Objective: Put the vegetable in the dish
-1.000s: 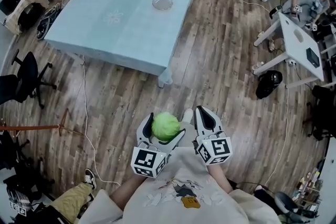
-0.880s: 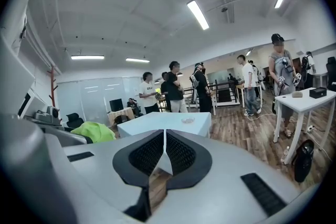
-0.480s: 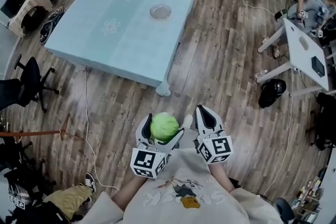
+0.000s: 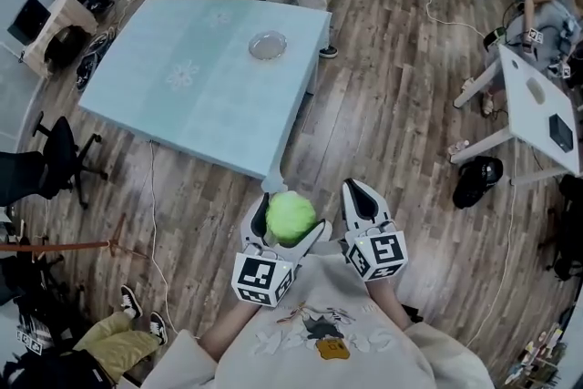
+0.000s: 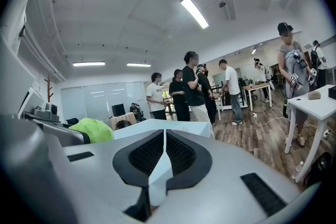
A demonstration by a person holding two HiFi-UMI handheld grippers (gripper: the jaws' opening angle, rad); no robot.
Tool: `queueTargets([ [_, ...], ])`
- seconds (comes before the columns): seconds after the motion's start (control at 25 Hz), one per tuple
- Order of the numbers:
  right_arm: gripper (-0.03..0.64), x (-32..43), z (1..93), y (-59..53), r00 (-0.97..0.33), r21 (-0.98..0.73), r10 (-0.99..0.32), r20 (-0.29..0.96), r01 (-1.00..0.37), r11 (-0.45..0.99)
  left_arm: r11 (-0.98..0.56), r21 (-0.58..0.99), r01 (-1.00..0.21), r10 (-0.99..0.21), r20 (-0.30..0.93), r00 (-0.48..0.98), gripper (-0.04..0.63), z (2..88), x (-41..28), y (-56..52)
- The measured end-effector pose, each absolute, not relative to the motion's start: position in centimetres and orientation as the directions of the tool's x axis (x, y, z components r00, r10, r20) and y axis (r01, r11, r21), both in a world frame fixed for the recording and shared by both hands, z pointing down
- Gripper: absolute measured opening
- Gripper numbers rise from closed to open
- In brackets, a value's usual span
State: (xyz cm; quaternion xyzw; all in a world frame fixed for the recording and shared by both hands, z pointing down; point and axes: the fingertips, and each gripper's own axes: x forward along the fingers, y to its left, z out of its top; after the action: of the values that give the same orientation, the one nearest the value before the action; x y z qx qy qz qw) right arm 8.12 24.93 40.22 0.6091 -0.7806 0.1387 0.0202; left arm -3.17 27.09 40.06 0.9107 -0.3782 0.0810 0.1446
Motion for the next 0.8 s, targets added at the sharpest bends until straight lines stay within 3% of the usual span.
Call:
queueTargets([
  [0.36,0.031,11.6,40.3,21.2,-0.309,-0.207,-0.933,0.183,-0.94,0.271,-0.633,0.21,-0.745,-0.694,0.275,0.666,0.526,40.7,0.6,24.2],
  [0.8,0.031,10.9,41.4,17.5,-0.345,-0.239,-0.911,0.224,-0.926,0.292,-0.609,0.225,-0.761,-0.694,0.313,0.648,0.526,41.4,0.4,19.7],
])
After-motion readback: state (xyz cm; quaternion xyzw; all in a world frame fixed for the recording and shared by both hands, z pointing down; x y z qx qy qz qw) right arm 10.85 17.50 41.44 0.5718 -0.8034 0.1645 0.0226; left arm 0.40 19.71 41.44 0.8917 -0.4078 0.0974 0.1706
